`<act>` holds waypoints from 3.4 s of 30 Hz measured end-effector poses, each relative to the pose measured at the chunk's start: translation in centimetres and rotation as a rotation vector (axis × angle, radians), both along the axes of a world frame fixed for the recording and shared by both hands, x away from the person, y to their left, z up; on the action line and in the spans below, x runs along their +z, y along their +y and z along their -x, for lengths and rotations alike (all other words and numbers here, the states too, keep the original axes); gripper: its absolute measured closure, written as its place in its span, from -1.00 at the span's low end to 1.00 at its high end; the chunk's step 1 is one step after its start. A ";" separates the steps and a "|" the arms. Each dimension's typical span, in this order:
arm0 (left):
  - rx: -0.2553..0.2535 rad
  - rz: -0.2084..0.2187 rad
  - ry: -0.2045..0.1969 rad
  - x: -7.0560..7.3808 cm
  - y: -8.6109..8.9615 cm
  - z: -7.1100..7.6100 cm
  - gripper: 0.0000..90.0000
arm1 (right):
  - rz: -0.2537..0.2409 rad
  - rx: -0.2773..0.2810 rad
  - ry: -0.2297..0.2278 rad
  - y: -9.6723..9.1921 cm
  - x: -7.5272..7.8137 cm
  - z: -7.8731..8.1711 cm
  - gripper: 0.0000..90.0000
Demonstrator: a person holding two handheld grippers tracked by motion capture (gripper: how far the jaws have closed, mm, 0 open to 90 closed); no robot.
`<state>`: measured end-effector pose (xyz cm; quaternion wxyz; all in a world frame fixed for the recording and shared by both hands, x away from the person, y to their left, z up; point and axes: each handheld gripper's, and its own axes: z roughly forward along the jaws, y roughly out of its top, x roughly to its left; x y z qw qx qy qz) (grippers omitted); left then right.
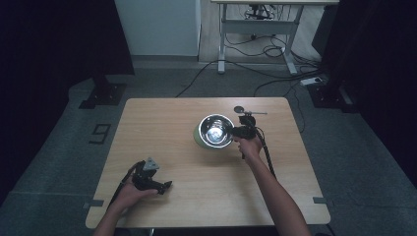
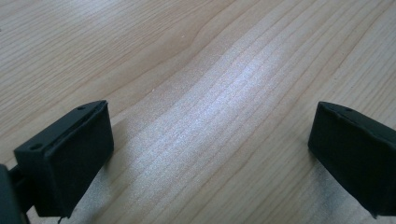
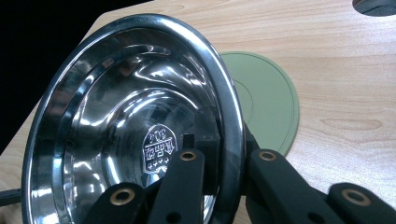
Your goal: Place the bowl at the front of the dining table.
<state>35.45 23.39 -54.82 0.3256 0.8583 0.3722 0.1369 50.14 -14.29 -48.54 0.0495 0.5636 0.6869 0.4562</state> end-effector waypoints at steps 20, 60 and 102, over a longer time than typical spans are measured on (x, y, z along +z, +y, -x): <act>0.000 0.000 0.000 0.0 0.0 0.0 -1.00 | -0.004 -0.039 0.029 0.3 -1.2 -1.4 0.93; -0.002 0.001 0.000 0.0 0.0 0.0 -1.00 | 0.020 -0.045 0.056 2.8 -2.3 -4.0 0.93; -0.003 0.001 -0.001 0.0 0.0 0.0 -1.00 | 0.040 -0.119 0.081 2.7 -4.9 -6.1 0.93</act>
